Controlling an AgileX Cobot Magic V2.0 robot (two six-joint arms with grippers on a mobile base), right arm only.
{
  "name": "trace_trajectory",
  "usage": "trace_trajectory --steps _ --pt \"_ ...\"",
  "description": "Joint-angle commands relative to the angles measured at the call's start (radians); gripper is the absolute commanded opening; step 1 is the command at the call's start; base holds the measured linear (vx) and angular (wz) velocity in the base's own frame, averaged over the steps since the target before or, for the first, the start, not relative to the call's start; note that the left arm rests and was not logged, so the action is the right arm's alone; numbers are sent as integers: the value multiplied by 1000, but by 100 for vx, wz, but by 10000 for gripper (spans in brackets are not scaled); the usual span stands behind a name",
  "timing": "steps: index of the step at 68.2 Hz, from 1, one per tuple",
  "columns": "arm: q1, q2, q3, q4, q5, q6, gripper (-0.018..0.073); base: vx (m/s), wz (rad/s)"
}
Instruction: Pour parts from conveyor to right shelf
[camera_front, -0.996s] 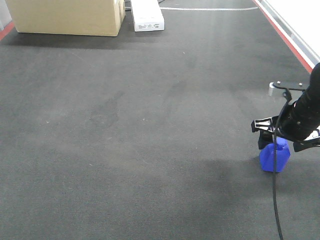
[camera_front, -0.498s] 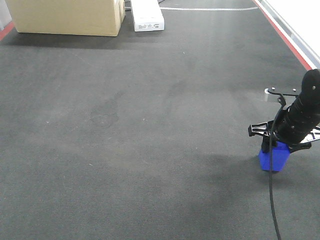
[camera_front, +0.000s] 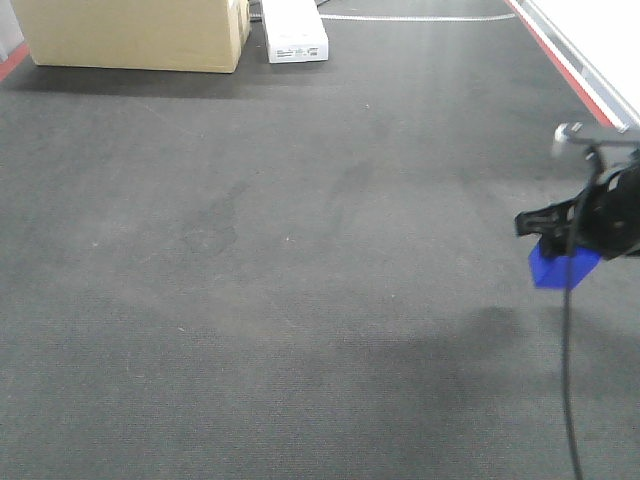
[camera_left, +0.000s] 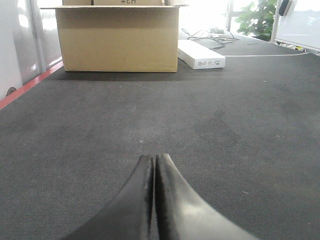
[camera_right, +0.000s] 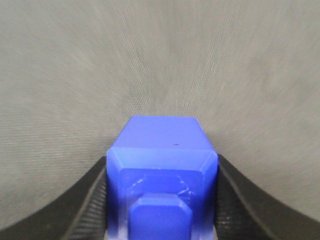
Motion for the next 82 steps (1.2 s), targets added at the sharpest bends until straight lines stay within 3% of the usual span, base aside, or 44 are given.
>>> trace_trajectory --steps 1,33,82 --pt "-3 -136 11 0 -85 -43 -9 0 0" --pt "-3 -646 324 3 -310 -89 -9 0 0" --pt "-3 -1291 736 110 -441 -249 -9 0 0"
